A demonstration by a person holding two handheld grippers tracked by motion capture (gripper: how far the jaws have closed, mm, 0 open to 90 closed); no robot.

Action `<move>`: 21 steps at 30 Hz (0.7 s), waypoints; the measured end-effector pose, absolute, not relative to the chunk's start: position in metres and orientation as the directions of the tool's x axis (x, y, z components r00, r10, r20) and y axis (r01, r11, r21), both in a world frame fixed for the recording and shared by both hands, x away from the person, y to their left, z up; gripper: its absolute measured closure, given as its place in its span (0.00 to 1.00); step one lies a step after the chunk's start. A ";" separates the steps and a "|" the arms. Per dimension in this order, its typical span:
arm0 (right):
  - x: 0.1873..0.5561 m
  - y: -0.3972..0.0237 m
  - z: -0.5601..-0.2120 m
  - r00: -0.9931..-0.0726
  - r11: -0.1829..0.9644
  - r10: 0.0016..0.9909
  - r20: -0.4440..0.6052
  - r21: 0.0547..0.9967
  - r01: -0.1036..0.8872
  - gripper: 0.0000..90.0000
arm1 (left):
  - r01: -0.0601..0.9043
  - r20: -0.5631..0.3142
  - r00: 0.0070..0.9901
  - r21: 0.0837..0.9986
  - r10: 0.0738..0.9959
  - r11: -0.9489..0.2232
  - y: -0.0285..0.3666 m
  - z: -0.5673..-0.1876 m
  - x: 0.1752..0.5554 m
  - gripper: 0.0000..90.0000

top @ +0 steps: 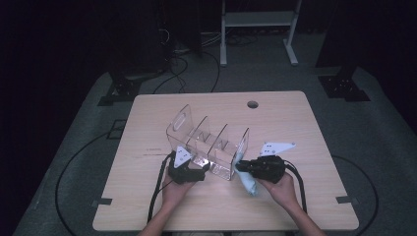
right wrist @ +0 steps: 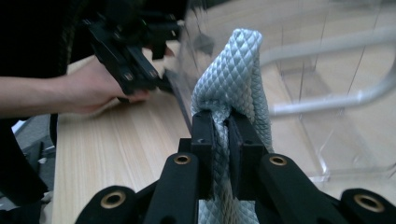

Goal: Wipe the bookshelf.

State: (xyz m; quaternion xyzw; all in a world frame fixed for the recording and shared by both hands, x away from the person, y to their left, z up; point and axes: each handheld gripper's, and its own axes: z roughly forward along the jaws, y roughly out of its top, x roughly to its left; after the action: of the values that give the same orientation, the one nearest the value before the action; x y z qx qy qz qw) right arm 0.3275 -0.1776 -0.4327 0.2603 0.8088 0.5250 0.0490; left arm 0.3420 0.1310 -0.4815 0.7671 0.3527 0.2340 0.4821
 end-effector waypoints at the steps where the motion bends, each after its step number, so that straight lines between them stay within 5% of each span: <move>1: 0.326 -0.177 -0.430 -0.862 0.313 0.473 0.184 0.879 0.360 0.91 | 0.316 0.018 0.642 0.905 0.767 -0.285 0.131 -0.482 0.342 0.08; 10: 0.329 -0.170 -0.475 -0.835 0.372 0.486 0.256 0.805 0.463 0.91 | 0.333 -0.010 0.643 0.904 0.766 -0.268 0.131 -0.482 0.344 0.08; 17: 0.323 -0.177 -0.440 -0.846 0.299 0.494 0.203 0.874 0.384 0.91 | 0.329 0.000 0.646 0.902 0.764 -0.278 0.130 -0.483 0.344 0.07; 21: 0.323 -0.175 -0.453 -0.842 0.285 0.492 0.222 0.873 0.397 0.91 | 0.332 -0.003 0.646 0.901 0.763 -0.278 0.131 -0.483 0.344 0.07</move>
State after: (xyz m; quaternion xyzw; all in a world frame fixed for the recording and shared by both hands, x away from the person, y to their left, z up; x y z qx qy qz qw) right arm 0.3227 -0.1753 -0.4534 0.2777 0.8004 0.5294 0.0451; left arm 0.3439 0.1306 -0.4830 0.7676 0.3568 0.2229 0.4836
